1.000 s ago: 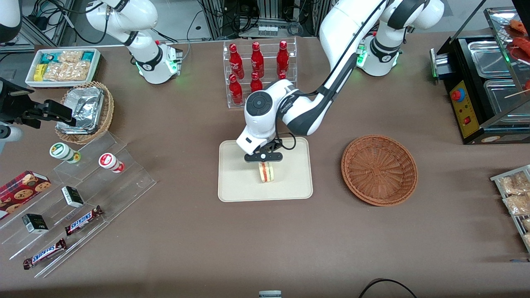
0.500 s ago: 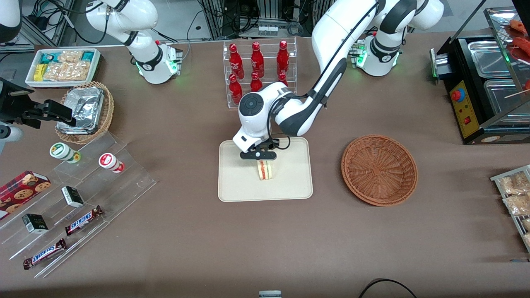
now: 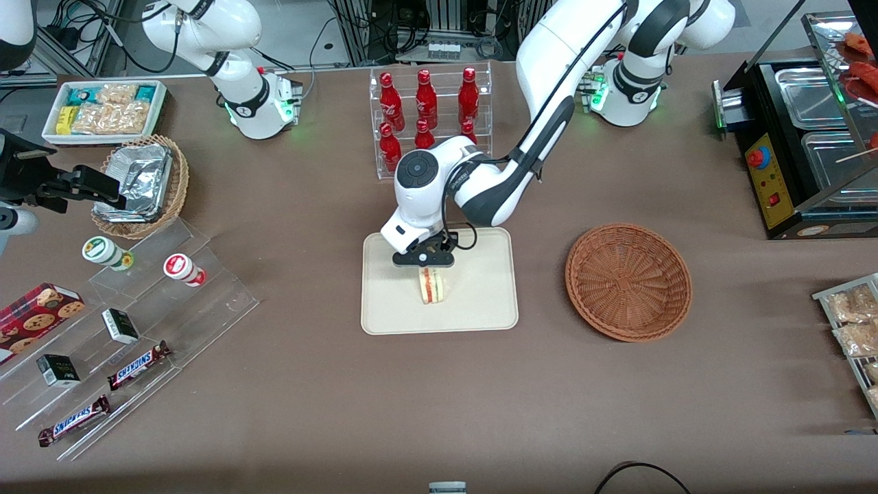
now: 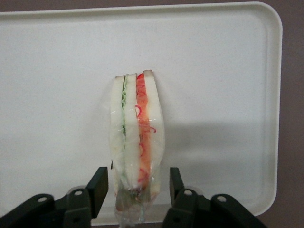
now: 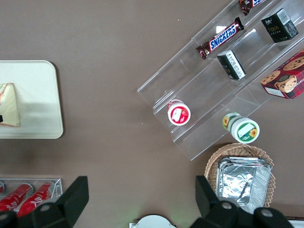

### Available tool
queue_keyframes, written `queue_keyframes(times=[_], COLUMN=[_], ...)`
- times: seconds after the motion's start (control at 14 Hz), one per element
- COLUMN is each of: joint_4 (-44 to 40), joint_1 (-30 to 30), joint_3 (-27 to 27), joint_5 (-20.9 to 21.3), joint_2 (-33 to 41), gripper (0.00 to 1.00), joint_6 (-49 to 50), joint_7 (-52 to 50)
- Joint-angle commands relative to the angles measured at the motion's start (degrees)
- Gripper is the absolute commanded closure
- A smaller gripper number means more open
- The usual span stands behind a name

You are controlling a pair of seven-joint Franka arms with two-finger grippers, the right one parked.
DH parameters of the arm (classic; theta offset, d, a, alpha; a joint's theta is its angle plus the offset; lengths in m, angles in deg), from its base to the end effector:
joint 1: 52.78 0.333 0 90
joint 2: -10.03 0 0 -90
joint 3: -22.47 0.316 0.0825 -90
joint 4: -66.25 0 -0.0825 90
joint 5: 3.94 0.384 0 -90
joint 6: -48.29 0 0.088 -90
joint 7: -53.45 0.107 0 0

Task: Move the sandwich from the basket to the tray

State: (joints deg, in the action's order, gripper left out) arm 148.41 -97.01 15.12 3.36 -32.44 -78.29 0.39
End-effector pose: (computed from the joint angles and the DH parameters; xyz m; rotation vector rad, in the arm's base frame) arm 0.4703 -0.5572 0.2592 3.1195 -0.0202 0.0612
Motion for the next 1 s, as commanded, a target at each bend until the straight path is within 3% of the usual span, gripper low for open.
queue_keyframes(times=[0.0,0.21,0.36,0.71,0.93], joint_4=[-0.24,-0.24,-0.24,2.12,6.33], joint_1=[-0.51,-0.07,2.46,11.52,18.98], joint_3=[0.49,0.41,0.58,0.76,0.84], joint_5=[0.27,0.00,-2.88,-2.55,-2.28], joint_2=[2.38,7.83,11.34,20.13,26.28], gripper=[0.00,0.00,0.00,0.00,0.00], joint_6=[3.34,13.77,20.03,23.73,24.27], joint_7=[-1.51,-1.25,-0.90,0.07,5.67])
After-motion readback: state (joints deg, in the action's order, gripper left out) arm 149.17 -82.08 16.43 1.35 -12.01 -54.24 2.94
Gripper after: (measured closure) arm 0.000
